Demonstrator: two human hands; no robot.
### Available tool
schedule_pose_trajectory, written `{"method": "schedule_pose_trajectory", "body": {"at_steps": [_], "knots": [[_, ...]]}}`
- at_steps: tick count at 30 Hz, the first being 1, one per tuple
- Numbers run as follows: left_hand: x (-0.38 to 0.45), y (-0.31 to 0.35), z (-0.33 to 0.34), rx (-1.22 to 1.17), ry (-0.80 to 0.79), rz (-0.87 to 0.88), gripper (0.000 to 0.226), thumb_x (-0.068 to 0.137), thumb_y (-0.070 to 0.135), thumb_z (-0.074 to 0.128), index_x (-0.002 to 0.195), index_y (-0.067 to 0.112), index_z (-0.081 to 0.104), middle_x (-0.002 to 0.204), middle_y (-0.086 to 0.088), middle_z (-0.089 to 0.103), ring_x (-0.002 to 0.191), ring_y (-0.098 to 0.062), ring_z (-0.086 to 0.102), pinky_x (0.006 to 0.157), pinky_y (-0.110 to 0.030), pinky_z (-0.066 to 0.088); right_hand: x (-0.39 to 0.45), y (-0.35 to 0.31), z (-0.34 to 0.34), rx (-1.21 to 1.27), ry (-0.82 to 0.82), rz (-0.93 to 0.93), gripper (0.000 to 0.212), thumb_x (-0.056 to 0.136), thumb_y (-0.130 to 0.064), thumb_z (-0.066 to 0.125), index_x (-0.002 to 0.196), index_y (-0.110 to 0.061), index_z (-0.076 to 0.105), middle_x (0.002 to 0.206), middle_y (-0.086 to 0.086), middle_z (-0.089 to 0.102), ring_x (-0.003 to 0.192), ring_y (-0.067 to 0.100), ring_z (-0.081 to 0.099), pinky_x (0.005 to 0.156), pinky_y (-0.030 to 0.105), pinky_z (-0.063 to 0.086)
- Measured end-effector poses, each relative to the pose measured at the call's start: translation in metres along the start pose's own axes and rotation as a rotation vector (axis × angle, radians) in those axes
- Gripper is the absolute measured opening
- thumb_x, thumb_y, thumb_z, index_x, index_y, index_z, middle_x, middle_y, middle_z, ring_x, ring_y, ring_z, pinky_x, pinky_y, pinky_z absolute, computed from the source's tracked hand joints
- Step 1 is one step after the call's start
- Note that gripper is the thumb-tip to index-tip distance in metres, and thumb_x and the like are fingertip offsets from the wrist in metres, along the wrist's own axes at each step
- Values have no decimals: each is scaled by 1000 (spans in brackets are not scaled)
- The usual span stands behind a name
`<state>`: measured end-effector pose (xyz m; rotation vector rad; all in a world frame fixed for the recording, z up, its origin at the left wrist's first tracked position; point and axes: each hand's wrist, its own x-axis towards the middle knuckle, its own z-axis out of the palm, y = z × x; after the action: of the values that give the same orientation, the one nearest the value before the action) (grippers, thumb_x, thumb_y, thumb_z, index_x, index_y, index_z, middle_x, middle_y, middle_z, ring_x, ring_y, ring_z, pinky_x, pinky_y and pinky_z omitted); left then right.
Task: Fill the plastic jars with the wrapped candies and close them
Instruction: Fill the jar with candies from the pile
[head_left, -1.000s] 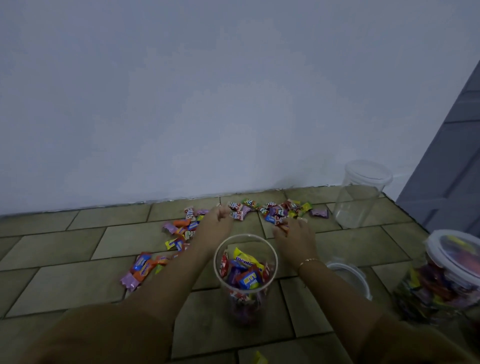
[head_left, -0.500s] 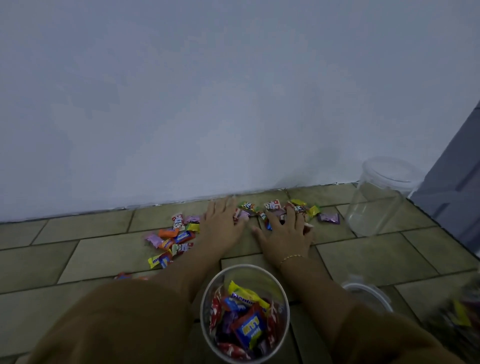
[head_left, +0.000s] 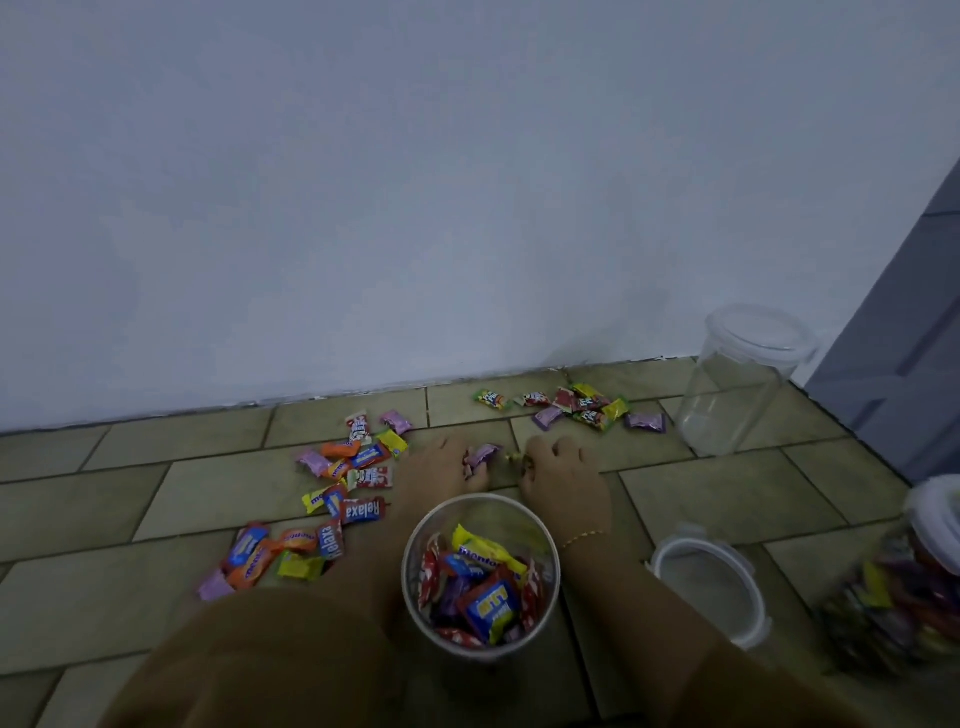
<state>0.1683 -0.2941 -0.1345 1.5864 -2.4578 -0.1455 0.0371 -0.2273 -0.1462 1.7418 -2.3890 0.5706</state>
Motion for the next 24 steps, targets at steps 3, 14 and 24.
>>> {"method": "schedule_pose_trajectory", "body": {"at_steps": [3,14,24], "knots": [[-13,2,-16,-140,-93,-123,21,95,32,48,98,12,54,92,-1,56,88,-19,53,71,-26,33,-7,7,-11,156,-128,35,30,92,-19,46,121,-16,52,112,10,52,101,25,50,76,34,46],[-77,-17,-65,-1192,222,-465,13,88,16,63,100,19,58,84,-9,64,72,-29,60,69,-44,52,-50,9,-91,1902,-121,1030,19,91,-14,55,74,-9,50,61,9,49,37,12,47,34,17,38],[-124,-8,-111,-2006,328,-505,31,90,27,38,61,17,44,52,2,38,30,-10,23,39,-16,20,-83,2,-123,2285,-328,980,30,91,-40,51,75,-16,54,77,12,57,65,22,57,40,21,49]]}}
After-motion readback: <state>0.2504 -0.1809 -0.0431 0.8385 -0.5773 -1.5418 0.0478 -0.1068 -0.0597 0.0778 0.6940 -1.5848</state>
